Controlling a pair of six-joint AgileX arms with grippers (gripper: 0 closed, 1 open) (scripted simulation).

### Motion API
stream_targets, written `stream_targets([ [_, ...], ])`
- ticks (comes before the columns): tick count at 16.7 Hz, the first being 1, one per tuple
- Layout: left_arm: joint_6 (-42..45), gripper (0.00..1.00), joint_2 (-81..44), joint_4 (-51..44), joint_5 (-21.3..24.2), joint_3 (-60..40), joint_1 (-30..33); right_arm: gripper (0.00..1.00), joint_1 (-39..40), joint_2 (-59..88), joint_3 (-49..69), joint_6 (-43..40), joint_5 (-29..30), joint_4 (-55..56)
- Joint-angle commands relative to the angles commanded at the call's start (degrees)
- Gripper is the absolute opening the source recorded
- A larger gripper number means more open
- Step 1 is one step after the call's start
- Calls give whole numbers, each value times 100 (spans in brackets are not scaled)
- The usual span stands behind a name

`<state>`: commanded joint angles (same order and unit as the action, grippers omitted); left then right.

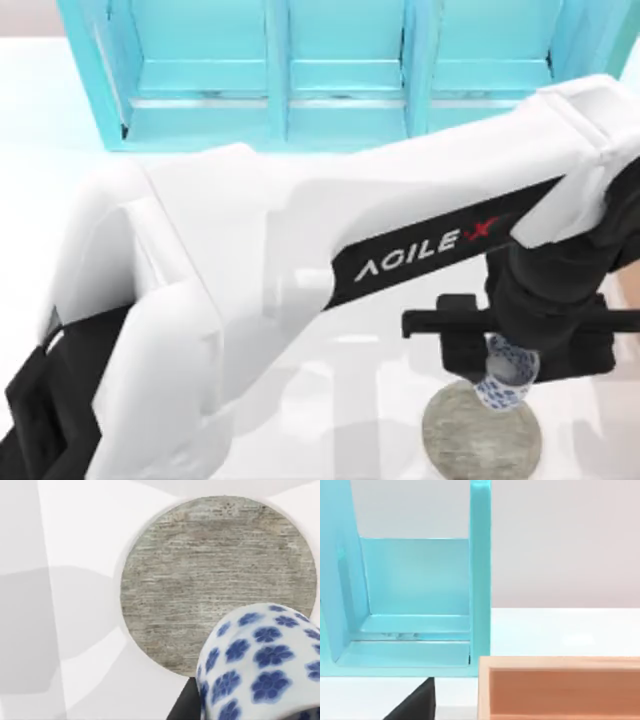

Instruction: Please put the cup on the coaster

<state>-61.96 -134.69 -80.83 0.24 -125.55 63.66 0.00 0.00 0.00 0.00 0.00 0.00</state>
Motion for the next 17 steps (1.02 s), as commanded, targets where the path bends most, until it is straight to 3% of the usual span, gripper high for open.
stream_targets([
  [8, -3, 0, -79, 1328, 0, 1251, 11, 100, 0, 0, 0, 0, 0, 0],
  [13, -4, 0, -86, 1397, 0, 1320, 14, 100, 0, 0, 0, 0, 0, 0],
  [17, -4, 30, -86, 1397, 0, 1320, 14, 100, 0, 0, 0, 0, 0, 0],
])
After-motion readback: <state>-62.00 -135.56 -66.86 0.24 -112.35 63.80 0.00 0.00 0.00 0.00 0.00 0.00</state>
